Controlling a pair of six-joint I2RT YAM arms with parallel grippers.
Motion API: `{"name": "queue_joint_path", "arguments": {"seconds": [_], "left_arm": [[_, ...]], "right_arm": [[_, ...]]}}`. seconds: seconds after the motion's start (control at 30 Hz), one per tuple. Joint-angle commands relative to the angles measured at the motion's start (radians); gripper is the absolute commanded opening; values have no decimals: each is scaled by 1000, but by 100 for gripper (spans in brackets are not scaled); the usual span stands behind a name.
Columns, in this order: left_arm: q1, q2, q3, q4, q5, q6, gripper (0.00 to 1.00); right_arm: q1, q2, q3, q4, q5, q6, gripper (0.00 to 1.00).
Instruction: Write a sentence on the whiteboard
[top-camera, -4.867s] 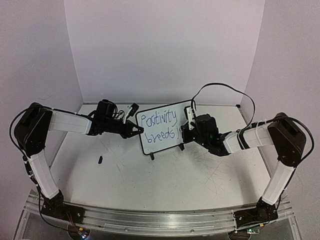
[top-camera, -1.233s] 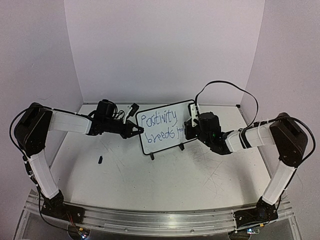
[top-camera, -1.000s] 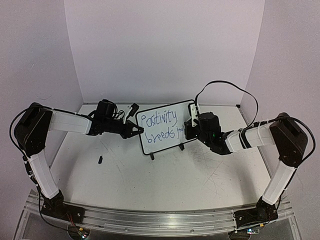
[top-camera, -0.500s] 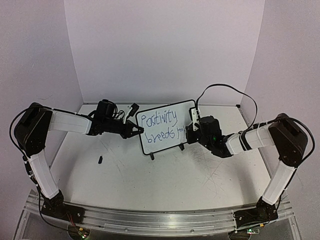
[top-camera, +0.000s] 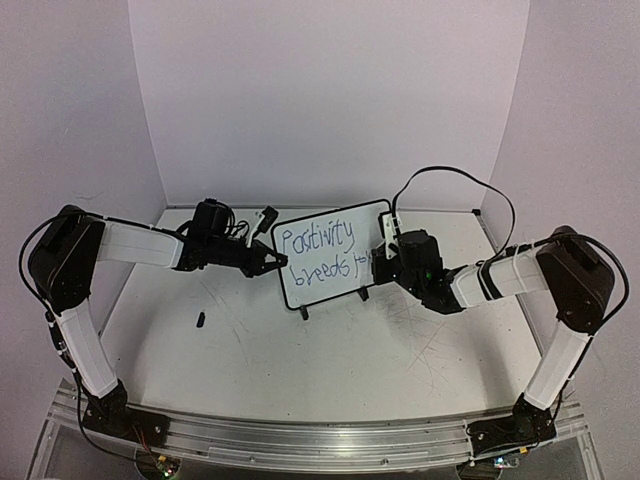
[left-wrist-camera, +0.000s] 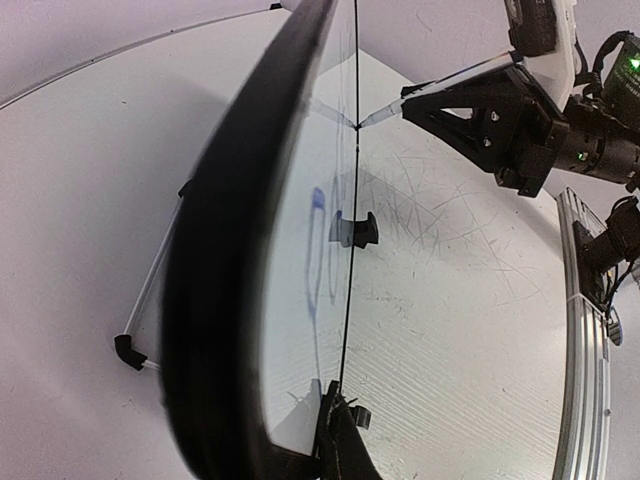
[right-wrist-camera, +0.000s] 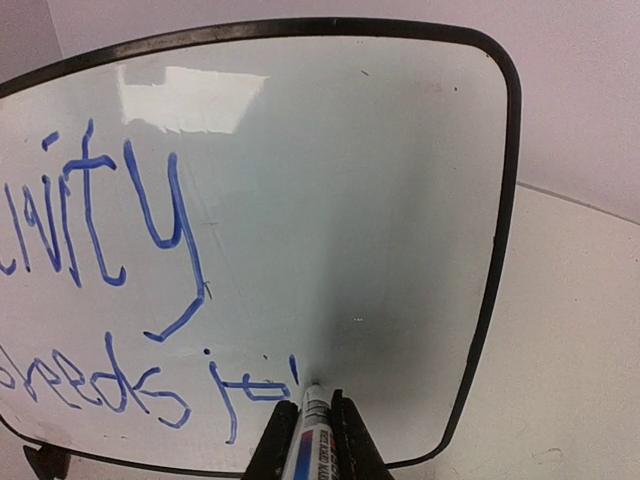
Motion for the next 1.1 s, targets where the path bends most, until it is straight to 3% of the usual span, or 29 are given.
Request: {"name": "queue_joint_path", "arguments": {"seconds": [0.0,1.07], "left_arm": [[31,32,-7,-96,-288,113,0],[31,35,-1,-100,-283,119,0]], "right_arm": [[-1,-42,11,45,-19,7,0],[-2,24,28,43,-4,0,0]]}}
